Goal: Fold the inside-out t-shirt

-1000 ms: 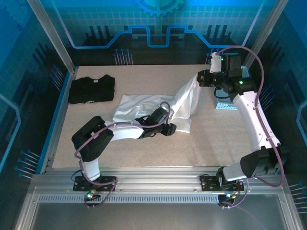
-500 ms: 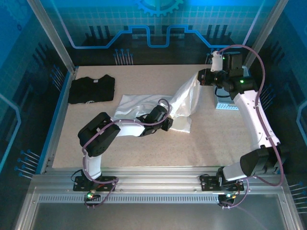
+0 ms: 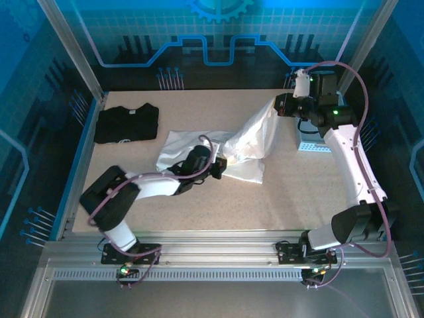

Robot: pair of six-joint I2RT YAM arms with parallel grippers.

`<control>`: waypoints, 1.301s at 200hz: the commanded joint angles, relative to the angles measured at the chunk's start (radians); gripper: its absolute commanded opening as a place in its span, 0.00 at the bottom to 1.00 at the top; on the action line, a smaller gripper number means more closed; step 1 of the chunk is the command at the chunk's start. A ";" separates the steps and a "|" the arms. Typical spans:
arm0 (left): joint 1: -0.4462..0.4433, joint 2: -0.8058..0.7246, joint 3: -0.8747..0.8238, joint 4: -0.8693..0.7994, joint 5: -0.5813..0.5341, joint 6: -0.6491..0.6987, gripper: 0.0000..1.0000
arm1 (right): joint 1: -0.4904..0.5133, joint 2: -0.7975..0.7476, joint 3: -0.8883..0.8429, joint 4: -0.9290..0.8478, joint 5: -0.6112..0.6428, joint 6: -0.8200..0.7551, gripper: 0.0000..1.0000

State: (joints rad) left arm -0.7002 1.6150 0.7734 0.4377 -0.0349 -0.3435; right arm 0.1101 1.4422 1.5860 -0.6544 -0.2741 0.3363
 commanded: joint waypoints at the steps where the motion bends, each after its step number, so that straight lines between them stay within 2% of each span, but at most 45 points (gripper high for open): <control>1: 0.034 -0.203 -0.050 -0.034 0.009 -0.035 0.00 | -0.009 -0.060 0.002 0.075 -0.053 0.038 0.00; 22: 0.106 -0.397 -0.058 -0.160 -0.046 -0.060 0.00 | 0.009 -0.097 -0.040 0.147 -0.049 0.078 0.00; 39: 0.168 -0.516 0.030 -0.305 -0.104 -0.066 0.00 | 0.022 -0.103 -0.014 0.177 -0.047 0.096 0.00; 69: 0.193 -0.599 0.369 -0.590 -0.258 0.010 0.00 | 0.028 -0.117 0.197 0.081 0.013 0.052 0.00; 90: 0.191 -0.621 0.610 -0.720 -0.287 0.049 0.00 | 0.032 -0.162 0.336 0.006 0.055 0.010 0.00; 121: 0.191 -0.636 0.875 -0.870 -0.326 0.109 0.00 | 0.038 -0.263 0.464 -0.086 0.088 -0.035 0.00; 144: 0.191 -0.584 1.039 -1.026 -0.414 0.150 0.00 | 0.039 -0.331 0.494 -0.121 0.086 -0.042 0.00; 169: 0.211 -0.552 1.021 -1.050 -0.486 0.156 0.00 | 0.041 -0.359 0.452 -0.138 0.092 -0.050 0.00; 189: 0.356 -0.485 0.971 -1.049 -0.404 0.079 0.00 | 0.041 -0.331 0.343 -0.088 0.095 -0.049 0.00; 199: 0.445 -0.433 0.952 -1.037 -0.333 0.035 0.00 | 0.041 -0.281 0.311 -0.054 0.100 -0.057 0.00; 212: 0.514 -0.334 0.965 -1.000 -0.280 0.012 0.00 | 0.040 -0.191 0.317 -0.004 0.138 -0.079 0.00; 232: 0.563 -0.149 1.170 -1.003 -0.211 0.009 0.00 | 0.033 -0.023 0.448 0.080 0.168 -0.093 0.00; 260: 0.574 0.067 1.643 -1.096 -0.161 0.039 0.00 | 0.034 0.205 0.865 0.037 0.156 -0.077 0.00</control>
State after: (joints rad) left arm -0.1452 1.6279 2.0682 -0.6250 -0.2554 -0.3084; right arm 0.1436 1.5642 2.1429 -0.6735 -0.1566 0.2676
